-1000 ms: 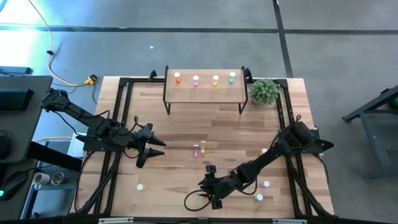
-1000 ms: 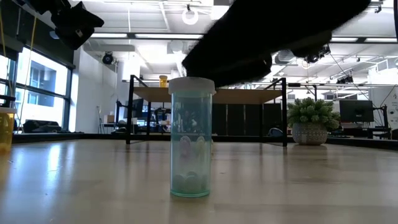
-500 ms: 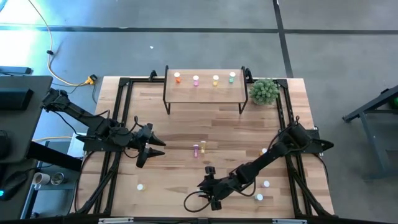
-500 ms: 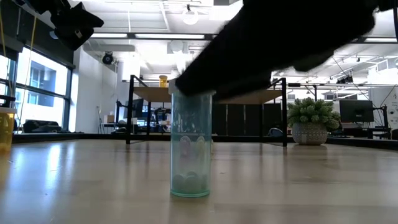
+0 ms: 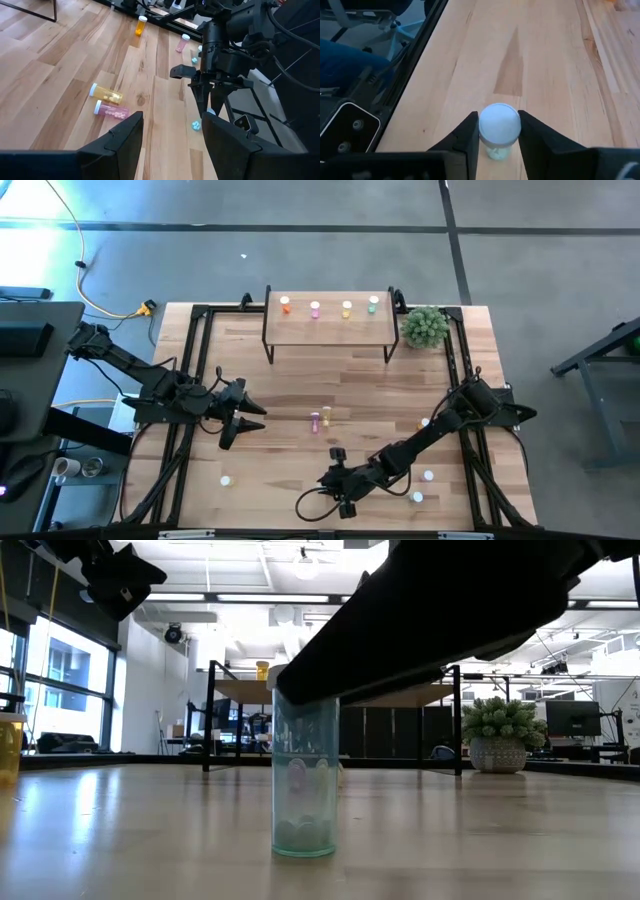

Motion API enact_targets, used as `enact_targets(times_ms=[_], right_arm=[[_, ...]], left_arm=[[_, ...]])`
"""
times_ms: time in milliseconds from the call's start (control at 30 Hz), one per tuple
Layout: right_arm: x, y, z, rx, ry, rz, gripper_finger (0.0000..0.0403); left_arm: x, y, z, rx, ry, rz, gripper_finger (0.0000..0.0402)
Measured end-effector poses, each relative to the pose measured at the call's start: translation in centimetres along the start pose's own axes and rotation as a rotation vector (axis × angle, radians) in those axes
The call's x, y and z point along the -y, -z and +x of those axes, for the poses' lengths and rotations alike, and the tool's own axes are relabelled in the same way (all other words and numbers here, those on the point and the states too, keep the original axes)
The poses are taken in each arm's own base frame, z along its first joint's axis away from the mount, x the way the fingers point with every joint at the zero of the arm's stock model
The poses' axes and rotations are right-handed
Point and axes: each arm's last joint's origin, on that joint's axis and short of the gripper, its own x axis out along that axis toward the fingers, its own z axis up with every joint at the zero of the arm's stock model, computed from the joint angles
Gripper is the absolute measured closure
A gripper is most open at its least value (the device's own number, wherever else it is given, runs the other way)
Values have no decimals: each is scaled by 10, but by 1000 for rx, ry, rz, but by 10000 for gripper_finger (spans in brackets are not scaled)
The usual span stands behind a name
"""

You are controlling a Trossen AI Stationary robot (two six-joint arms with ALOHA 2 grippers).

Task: Pick and place medicine bottles onto shelf by color
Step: Put the left green pill bottle on the shelf aligned with the other green pill bottle

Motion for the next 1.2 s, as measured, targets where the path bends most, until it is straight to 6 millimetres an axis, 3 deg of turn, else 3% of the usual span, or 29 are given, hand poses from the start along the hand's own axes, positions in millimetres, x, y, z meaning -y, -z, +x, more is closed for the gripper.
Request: enact_targets(times_ms=[200, 467, 667, 867, 1200], right_arm=[[1, -4, -3, 18, 30, 4, 295], [7, -38, -39, 129, 174, 5, 292], [23, -70, -85, 191, 345, -25, 291], [53, -101, -141, 243, 472, -47, 291], [131, -129, -237, 298, 692, 19, 290]], left_arm=[[0, 0, 0, 0, 0, -8, 209], [0, 0, 0, 0, 0, 10, 209], [0, 0, 0, 0, 0, 56, 209], [-1, 1, 0, -6, -9, 83, 209], [-3, -1, 0, 33, -82, 128, 209]])
